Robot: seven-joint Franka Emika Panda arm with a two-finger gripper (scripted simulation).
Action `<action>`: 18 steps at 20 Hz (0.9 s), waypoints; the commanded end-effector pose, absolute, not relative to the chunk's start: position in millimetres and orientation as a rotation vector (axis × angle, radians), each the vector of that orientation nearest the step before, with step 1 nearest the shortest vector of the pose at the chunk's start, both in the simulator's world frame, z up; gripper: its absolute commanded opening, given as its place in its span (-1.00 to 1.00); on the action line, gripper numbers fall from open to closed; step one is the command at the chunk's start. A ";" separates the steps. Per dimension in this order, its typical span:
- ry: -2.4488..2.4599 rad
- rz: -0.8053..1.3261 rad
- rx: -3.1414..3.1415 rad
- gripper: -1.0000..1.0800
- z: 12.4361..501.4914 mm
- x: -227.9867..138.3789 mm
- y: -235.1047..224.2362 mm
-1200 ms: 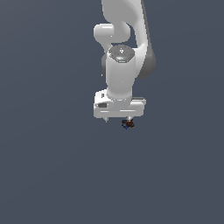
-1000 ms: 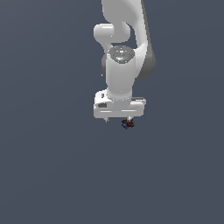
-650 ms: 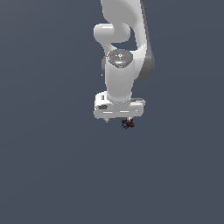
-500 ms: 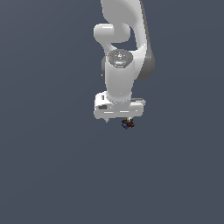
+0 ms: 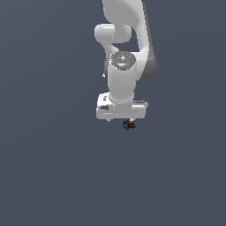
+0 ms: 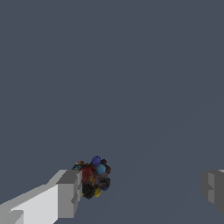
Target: Pick up the object and move it to a goal position.
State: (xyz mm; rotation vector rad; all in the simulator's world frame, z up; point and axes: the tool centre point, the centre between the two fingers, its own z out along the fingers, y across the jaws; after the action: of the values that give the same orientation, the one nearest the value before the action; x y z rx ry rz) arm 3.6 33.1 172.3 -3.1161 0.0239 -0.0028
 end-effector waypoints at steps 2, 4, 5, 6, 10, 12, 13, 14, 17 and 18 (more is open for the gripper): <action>0.100 -0.001 -3.114 0.92 168.0 1.0 36.9; 0.155 0.001 -3.112 0.92 164.9 -0.9 39.5; 0.186 0.001 -3.111 0.92 163.3 -1.9 41.0; 0.218 0.002 -3.109 0.92 161.5 -3.1 42.5; 0.363 0.005 -3.095 0.92 153.7 -8.3 49.1; 0.437 0.007 -3.086 0.92 149.8 -11.1 52.3; 0.475 0.008 -3.081 0.92 147.8 -12.5 54.0; 0.512 0.008 -3.075 0.92 145.8 -13.9 55.6; 0.623 0.010 -3.056 0.92 140.0 -18.2 60.2; 0.661 0.011 -3.048 0.92 138.1 -19.7 61.7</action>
State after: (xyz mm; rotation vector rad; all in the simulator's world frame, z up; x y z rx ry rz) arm -17.5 59.4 141.0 -3.0597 0.6025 0.0102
